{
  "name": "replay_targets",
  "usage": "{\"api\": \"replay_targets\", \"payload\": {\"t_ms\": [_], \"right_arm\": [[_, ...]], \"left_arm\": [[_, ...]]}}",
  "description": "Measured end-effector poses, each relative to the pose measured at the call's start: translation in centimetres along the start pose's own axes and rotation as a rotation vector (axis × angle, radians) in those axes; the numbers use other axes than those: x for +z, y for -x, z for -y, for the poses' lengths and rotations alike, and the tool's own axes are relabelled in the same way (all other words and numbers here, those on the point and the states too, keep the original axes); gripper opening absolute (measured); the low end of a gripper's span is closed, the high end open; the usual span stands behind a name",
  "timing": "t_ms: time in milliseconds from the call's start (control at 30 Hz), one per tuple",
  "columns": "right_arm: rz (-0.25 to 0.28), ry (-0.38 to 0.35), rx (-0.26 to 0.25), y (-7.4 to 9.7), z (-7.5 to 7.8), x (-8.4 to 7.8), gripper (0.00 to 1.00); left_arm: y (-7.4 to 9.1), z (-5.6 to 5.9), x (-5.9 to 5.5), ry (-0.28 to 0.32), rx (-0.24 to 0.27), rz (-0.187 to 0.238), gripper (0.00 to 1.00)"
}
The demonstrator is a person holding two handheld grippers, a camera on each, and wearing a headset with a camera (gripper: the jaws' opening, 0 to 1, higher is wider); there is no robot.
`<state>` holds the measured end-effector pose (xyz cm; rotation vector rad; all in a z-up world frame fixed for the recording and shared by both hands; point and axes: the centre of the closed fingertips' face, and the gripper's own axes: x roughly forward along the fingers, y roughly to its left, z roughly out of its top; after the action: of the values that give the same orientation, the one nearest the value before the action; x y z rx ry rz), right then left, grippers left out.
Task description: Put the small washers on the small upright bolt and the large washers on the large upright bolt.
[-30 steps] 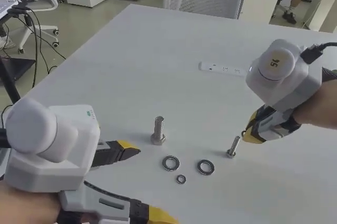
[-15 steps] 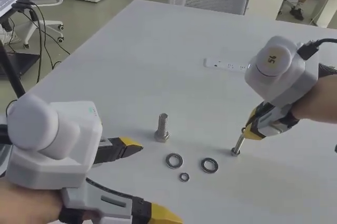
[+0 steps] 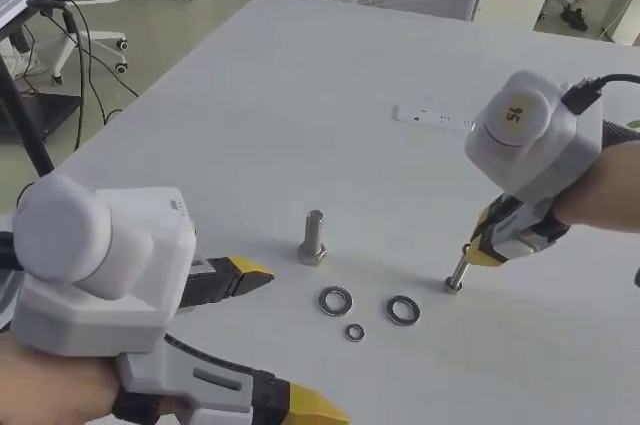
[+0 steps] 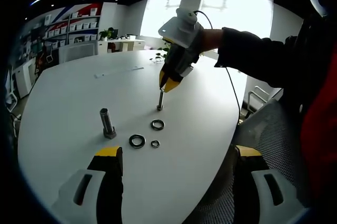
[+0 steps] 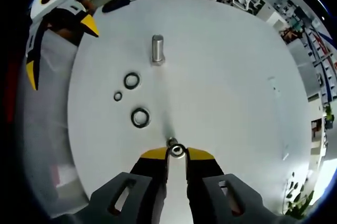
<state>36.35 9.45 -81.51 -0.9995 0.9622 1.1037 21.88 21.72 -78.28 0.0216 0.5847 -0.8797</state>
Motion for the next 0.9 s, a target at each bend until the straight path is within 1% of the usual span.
{"api": "replay_targets", "payload": {"t_ms": [367,600,900], "right_arm": [[-0.001,0.002,0.014,-0.5,0.0,0.2,0.13],[-0.007,0.0,0.024,-0.9,0.1,0.0,0.13],[-0.008,-0.013,0.042,-2.0,0.0,-0.2,0.13]], "left_arm": [[0.0,-0.1,-0.2,0.005,0.0,-0.008,0.86],[-0.1,-0.1,-0.2,0.008,-0.001,-0.011,0.86],[-0.1,-0.2,-0.3,0.008,0.001,-0.015,0.86]]}}
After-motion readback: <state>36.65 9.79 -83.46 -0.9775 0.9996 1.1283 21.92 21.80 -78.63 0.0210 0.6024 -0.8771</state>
